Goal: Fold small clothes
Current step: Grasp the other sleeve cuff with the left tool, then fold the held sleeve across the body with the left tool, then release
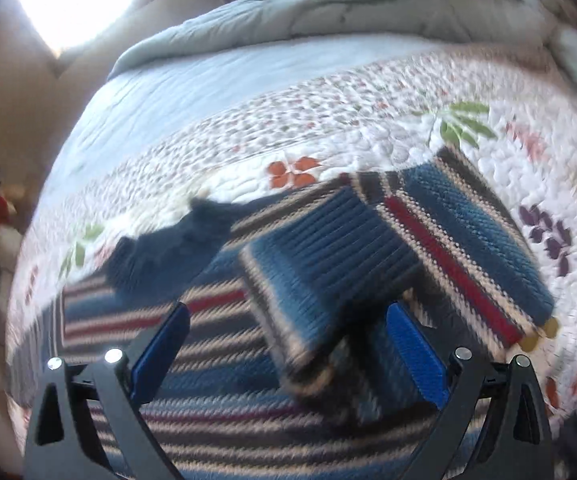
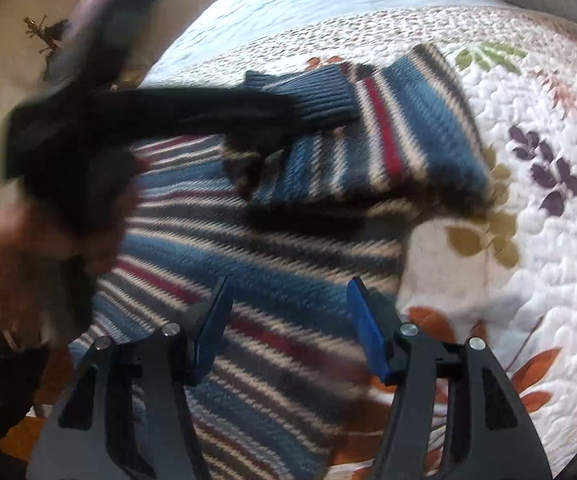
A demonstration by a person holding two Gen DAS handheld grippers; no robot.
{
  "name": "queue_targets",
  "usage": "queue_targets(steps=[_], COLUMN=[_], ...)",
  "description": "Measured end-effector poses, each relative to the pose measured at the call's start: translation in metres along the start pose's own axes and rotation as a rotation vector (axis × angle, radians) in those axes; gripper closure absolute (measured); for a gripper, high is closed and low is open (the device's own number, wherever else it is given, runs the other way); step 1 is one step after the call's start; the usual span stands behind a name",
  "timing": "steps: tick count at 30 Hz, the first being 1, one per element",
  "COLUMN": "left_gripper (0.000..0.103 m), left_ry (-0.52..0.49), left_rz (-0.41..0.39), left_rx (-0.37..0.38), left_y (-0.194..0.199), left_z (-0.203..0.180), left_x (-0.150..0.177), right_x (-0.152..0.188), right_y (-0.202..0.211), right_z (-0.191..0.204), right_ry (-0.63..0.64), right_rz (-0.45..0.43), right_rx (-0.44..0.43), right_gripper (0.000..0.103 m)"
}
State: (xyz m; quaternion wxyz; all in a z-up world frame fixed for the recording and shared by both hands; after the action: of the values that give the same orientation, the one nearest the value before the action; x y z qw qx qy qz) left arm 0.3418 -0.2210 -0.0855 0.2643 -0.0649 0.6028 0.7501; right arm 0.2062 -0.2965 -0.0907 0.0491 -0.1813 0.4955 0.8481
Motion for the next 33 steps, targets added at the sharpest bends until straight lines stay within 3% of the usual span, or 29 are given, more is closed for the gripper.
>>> queue_targets(steps=[2, 4, 6, 8, 10, 12, 14, 17, 21, 24, 26, 27, 28, 30, 31, 33], left_gripper=[0.012, 0.038, 0.056, 0.068, 0.087, 0.089, 0.090, 0.091, 0.091, 0.089, 0.077, 0.062, 0.053, 0.047, 0.038, 0.033], left_ry=[-0.035, -0.060, -0.055, -0.047, -0.029, 0.015, 0.092, 0.192, 0.316, 0.371, 0.399, 0.428, 0.458, 0.515, 0.534, 0.543], left_rz=[0.027, 0.054, 0.075, 0.068, 0.065, 0.063, 0.050, -0.031, -0.137, -0.150, -0.097, -0.067, -0.051, -0.053, -0.059, -0.068], left_rx=[-0.029, -0.010, 0.084, 0.112, 0.128, 0.161, 0.215, 0.258, 0.237, 0.221, 0.227, 0.218, 0.215, 0.232, 0.236, 0.201], left_y=[-0.015, -0.027, -0.033, -0.032, -0.031, -0.030, -0.024, -0.005, 0.014, 0.007, -0.012, -0.022, -0.027, -0.030, -0.029, -0.023], left_z=[-0.010, -0.017, -0.019, -0.016, -0.012, 0.001, 0.021, 0.063, 0.137, 0.188, 0.213, 0.226, 0.236, 0.257, 0.264, 0.272], left_x=[-0.006, -0.004, 0.000, 0.001, -0.001, -0.003, -0.003, -0.001, 0.010, 0.028, 0.045, 0.056, 0.066, 0.088, 0.098, 0.114], right_x=[0.006, 0.011, 0.016, 0.016, 0.018, 0.017, 0.018, 0.017, 0.016, 0.011, 0.005, 0.001, -0.002, -0.008, -0.010, -0.010], right_y=[0.001, 0.003, 0.004, 0.001, 0.001, -0.003, 0.000, 0.006, 0.012, 0.005, -0.002, -0.004, -0.007, -0.013, -0.013, -0.022], right_z=[0.006, 0.010, 0.012, 0.009, 0.006, 0.000, -0.003, -0.006, 0.003, 0.010, 0.018, 0.020, 0.022, 0.024, 0.025, 0.034], right_ry=[0.014, 0.031, 0.039, 0.032, 0.016, -0.013, -0.033, -0.033, -0.018, 0.000, 0.013, 0.019, 0.025, 0.029, 0.026, 0.027], right_rz=[0.001, 0.003, 0.002, 0.004, 0.005, 0.010, 0.011, 0.009, 0.011, 0.018, 0.022, 0.023, 0.024, 0.031, 0.036, 0.043], right_rx=[-0.021, -0.027, -0.031, -0.025, -0.013, -0.019, -0.022, -0.010, -0.012, -0.010, -0.011, -0.005, 0.007, 0.018, 0.015, 0.025], right_gripper=[0.037, 0.036, 0.036, 0.036, 0.036, 0.035, 0.035, 0.034, 0.034, 0.034, 0.033, 0.033, 0.033, 0.033, 0.033, 0.033])
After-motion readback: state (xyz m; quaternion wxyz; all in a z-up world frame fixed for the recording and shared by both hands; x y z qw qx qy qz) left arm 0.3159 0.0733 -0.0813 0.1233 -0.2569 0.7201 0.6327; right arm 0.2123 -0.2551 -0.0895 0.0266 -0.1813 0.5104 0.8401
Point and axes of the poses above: each gripper's, at about its wrist camera, not at the fingertips, and y roughly against the way its jaws point, z to its left, x to its underside, the point moved 2 cm from there along -y, roughly the way its jaws point, and after that the axes turned 1 degree about -x, right-handed, at the moved point
